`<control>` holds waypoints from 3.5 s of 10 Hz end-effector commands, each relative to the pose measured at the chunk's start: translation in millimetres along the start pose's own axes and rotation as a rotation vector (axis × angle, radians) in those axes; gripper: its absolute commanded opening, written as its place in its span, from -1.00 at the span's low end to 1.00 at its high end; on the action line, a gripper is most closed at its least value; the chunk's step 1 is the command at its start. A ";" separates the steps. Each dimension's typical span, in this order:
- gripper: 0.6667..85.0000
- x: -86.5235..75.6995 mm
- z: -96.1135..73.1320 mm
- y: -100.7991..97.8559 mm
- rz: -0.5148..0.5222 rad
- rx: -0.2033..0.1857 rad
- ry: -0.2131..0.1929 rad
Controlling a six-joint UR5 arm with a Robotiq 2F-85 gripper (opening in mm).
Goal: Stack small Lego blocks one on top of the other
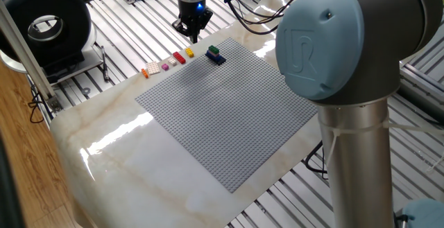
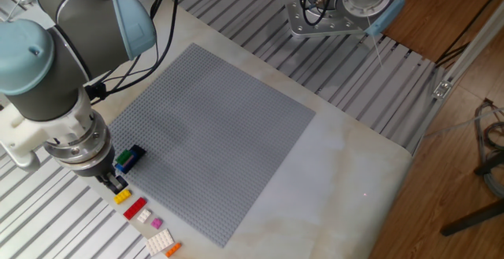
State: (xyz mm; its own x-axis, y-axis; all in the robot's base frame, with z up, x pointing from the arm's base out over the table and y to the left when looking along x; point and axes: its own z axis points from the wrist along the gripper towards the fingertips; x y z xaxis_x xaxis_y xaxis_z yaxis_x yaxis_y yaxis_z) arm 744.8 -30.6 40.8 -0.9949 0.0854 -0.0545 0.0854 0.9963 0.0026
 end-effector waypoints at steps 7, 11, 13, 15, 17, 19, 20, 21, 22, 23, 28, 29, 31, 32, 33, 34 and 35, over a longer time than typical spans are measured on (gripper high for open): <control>-0.87 -11.4 -4.7 18.1 0.079 -0.067 -0.043; -0.87 -9.7 -7.4 20.0 0.071 -0.064 -0.033; -0.79 -10.4 -7.9 21.9 0.059 -0.069 -0.035; -0.68 -13.0 -10.4 20.4 0.042 -0.068 -0.034; -0.65 -13.2 -12.1 18.2 0.025 -0.063 -0.031; -0.60 -13.4 -11.5 19.4 0.017 -0.069 -0.030; -0.57 -14.9 -11.5 21.1 0.018 -0.076 -0.036; -0.56 -16.4 -12.1 21.8 0.020 -0.084 -0.040; -0.54 -17.0 -12.7 21.7 0.025 -0.087 -0.042; -0.52 -17.5 -12.7 22.1 0.027 -0.087 -0.045; -0.50 -13.7 -14.4 6.3 0.023 -0.037 -0.013; -0.50 -12.4 -16.5 4.2 0.015 -0.034 -0.006; -0.40 -16.1 -17.9 8.7 0.010 -0.057 -0.015; -0.40 -15.0 -18.2 9.6 0.021 -0.061 -0.009; -0.41 -13.0 -18.3 8.7 0.042 -0.050 -0.008; -0.42 -11.3 -17.1 13.9 0.062 -0.053 -0.017; -0.42 -10.3 -14.0 19.6 0.073 -0.061 -0.024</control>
State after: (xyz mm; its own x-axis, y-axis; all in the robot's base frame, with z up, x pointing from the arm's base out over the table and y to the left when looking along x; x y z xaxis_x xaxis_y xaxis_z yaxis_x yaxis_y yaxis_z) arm 757.0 -20.6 56.6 -0.9898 0.1246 -0.0689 0.1214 0.9914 0.0482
